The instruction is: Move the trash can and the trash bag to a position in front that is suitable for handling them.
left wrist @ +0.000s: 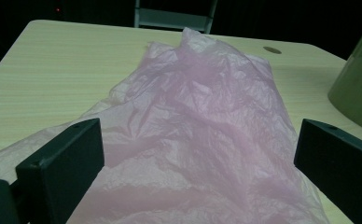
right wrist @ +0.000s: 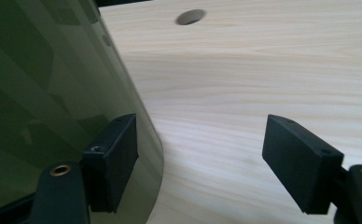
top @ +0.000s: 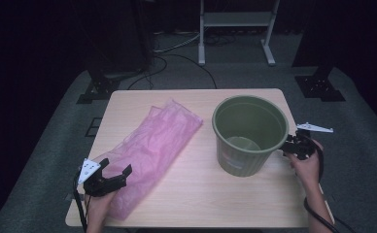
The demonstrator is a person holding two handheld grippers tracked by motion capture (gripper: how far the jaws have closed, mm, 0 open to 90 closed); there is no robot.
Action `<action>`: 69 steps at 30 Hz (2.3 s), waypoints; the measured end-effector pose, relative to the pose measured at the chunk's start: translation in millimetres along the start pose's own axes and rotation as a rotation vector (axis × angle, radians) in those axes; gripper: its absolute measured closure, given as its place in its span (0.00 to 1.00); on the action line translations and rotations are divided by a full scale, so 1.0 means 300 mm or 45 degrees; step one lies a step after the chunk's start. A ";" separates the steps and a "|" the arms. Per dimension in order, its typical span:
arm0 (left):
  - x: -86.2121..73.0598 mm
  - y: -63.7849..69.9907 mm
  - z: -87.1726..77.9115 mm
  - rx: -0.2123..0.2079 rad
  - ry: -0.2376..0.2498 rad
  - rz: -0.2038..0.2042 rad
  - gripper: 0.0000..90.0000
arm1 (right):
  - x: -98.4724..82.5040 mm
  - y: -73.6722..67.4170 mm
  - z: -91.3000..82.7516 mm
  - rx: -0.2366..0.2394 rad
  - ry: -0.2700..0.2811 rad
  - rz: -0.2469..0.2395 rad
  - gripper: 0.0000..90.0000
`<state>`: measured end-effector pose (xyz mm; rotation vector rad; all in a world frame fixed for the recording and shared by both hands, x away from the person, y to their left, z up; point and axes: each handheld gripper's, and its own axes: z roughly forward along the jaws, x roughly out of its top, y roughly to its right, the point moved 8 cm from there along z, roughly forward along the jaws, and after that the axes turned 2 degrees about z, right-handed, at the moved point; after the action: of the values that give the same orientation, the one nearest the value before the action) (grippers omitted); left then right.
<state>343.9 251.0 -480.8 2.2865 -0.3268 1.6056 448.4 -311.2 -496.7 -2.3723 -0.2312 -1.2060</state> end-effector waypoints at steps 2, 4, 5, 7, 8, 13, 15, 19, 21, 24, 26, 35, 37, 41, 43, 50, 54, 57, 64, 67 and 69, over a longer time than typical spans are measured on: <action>0.001 0.001 0.001 -0.003 -0.001 0.000 0.00 | 0.001 -0.034 0.021 0.023 -0.011 -0.029 0.29; -0.002 0.001 0.003 -0.004 -0.009 0.000 0.00 | 0.003 -0.078 0.049 0.054 -0.031 -0.055 0.29; -0.002 0.001 0.003 -0.004 -0.009 0.000 0.00 | 0.003 -0.078 0.049 0.054 -0.031 -0.055 0.29; -0.003 -0.001 0.005 -0.007 -0.011 -0.002 0.00 | 0.006 -0.108 0.069 0.072 -0.042 -0.079 0.29; -0.003 -0.002 0.005 -0.007 -0.013 -0.002 0.00 | 0.007 -0.119 0.076 0.077 -0.047 -0.086 0.29; -0.001 0.001 0.007 -0.013 -0.015 0.003 0.00 | 0.006 -0.189 0.118 0.128 -0.065 -0.118 0.29; -0.002 0.005 0.010 -0.018 -0.022 0.012 0.00 | 0.003 -0.215 0.130 0.146 -0.071 -0.131 0.29; 0.001 0.018 0.016 -0.044 -0.037 0.012 0.00 | -0.007 -0.266 0.151 0.186 -0.086 -0.151 0.29; 0.004 0.025 0.017 -0.047 -0.039 0.024 0.00 | -0.016 -0.292 0.158 0.213 -0.099 -0.167 0.29; 0.012 0.034 0.022 -0.054 -0.039 0.040 0.00 | -0.038 -0.314 0.164 0.224 -0.131 -0.199 0.29; 0.022 0.042 0.028 -0.065 -0.050 0.064 0.00 | -0.064 -0.303 0.144 0.210 -0.137 -0.197 0.28; 0.053 0.052 0.095 -0.106 -0.172 0.194 0.04 | -0.159 -0.250 0.019 0.190 -0.103 -0.177 0.28; 0.054 0.051 0.120 -0.115 -0.208 0.213 0.04 | -0.173 -0.241 0.000 0.190 -0.096 -0.169 0.28; 0.039 0.039 0.183 -0.126 -0.298 0.248 0.05 | -0.201 -0.219 -0.036 0.189 -0.082 -0.153 0.28; 0.018 0.030 0.227 -0.138 -0.370 0.255 0.05 | -0.208 -0.206 -0.049 0.191 -0.071 -0.135 0.28; -0.048 0.020 0.314 -0.139 -0.556 0.361 0.13 | -0.216 -0.204 -0.062 0.201 -0.058 -0.140 0.28; -0.079 0.031 0.331 -0.165 -0.609 0.366 0.16 | -0.225 -0.204 -0.056 0.199 -0.072 -0.151 0.28; -0.077 0.032 0.334 -0.163 -0.597 0.368 0.22 | -0.228 -0.203 -0.055 0.198 -0.076 -0.153 0.28; -0.063 0.043 0.333 -0.240 -0.568 0.404 0.65 | -0.241 -0.215 -0.050 0.206 -0.097 -0.156 0.28; -0.059 0.036 0.335 -0.261 -0.567 0.421 0.80 | -0.244 -0.219 -0.049 0.211 -0.103 -0.157 0.28; -0.057 0.033 0.335 -0.276 -0.575 0.430 0.90 | -0.246 -0.221 -0.051 0.216 -0.104 -0.157 0.28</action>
<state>421.4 202.5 -527.0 2.4929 -0.9894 1.0919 370.0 -255.9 -526.0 -2.2886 -0.4935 -1.0983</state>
